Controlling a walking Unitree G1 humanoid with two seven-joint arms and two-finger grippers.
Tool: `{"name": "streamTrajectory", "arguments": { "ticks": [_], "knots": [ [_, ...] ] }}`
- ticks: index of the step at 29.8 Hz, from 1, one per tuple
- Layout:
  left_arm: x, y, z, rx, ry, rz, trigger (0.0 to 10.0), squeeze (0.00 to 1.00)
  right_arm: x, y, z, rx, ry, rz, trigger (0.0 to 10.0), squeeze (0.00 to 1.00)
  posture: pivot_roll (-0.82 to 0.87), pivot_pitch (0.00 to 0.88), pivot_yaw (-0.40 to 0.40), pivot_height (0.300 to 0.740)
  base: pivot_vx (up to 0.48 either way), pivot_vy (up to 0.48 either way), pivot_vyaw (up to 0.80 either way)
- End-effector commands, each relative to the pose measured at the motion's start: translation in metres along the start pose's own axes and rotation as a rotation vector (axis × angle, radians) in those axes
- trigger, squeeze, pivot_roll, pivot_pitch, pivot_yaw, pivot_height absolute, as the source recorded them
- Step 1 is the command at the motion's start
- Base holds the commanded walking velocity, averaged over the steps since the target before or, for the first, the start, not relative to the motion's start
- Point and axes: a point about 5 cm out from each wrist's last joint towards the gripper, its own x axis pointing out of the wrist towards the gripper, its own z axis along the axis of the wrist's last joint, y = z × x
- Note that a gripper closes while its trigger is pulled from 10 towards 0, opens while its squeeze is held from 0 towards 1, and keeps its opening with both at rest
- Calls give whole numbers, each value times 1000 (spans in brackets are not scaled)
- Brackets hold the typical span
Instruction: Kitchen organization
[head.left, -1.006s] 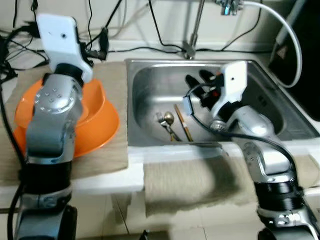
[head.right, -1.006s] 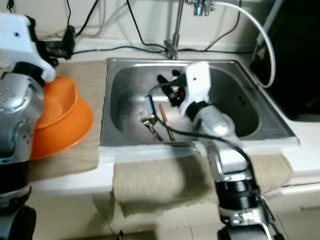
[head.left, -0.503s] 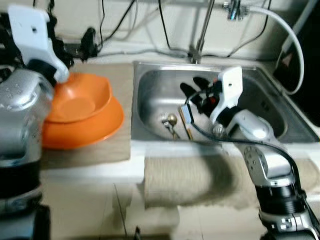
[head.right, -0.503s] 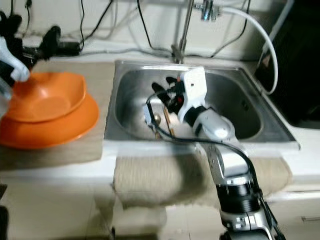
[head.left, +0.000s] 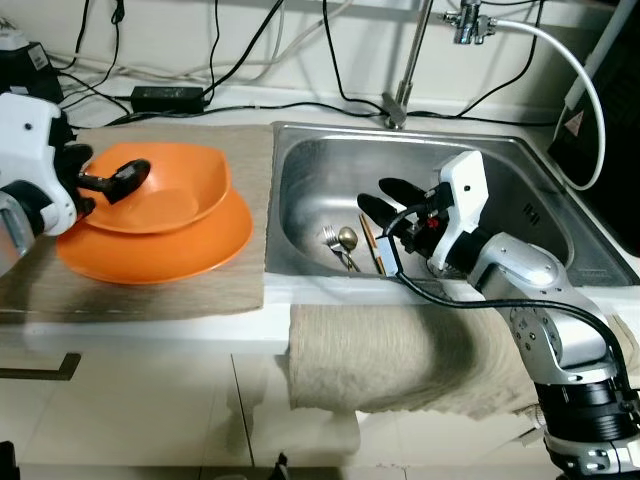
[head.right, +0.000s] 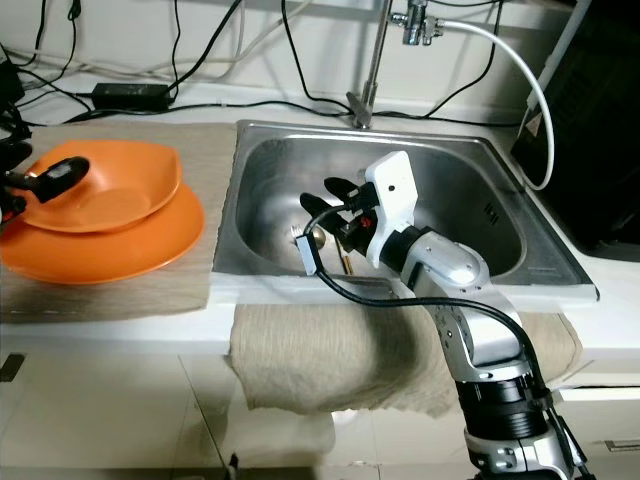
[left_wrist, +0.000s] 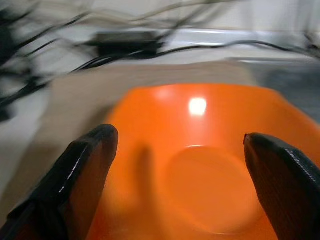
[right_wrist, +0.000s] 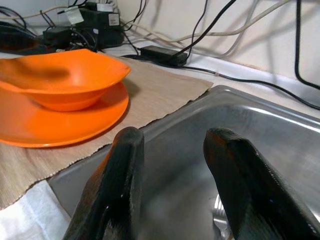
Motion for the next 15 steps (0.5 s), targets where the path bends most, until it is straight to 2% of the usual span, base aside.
{"name": "streamTrajectory", "arguments": {
  "ticks": [1,8,11,12,14,15],
  "knots": [
    [0,3,3,-61,-23,8,10000,1000,-2,4,2,-3,1,34,10000,0,-2,0,-63,740,0,0,0],
    [3,10,-1,-135,-37,36,10000,1000,-1,8,2,-3,14,78,10000,0,-5,0,-63,740,0,0,0],
    [6,5,-5,-179,-20,-3,10000,1000,-2,9,2,-5,15,93,10000,0,-5,0,-63,740,0,0,0],
    [7,4,-8,-203,-7,-16,10000,584,-3,8,2,-4,14,94,10000,0,-8,0,-61,740,0,0,0],
    [8,2,-10,-217,2,-21,10000,584,-3,8,2,-4,14,94,10000,0,-9,0,-60,740,0,0,0],
    [9,3,-13,-214,31,-4,10000,224,-4,7,2,-4,14,93,10000,0,-11,0,-57,740,0,0,0]
  ]
}}
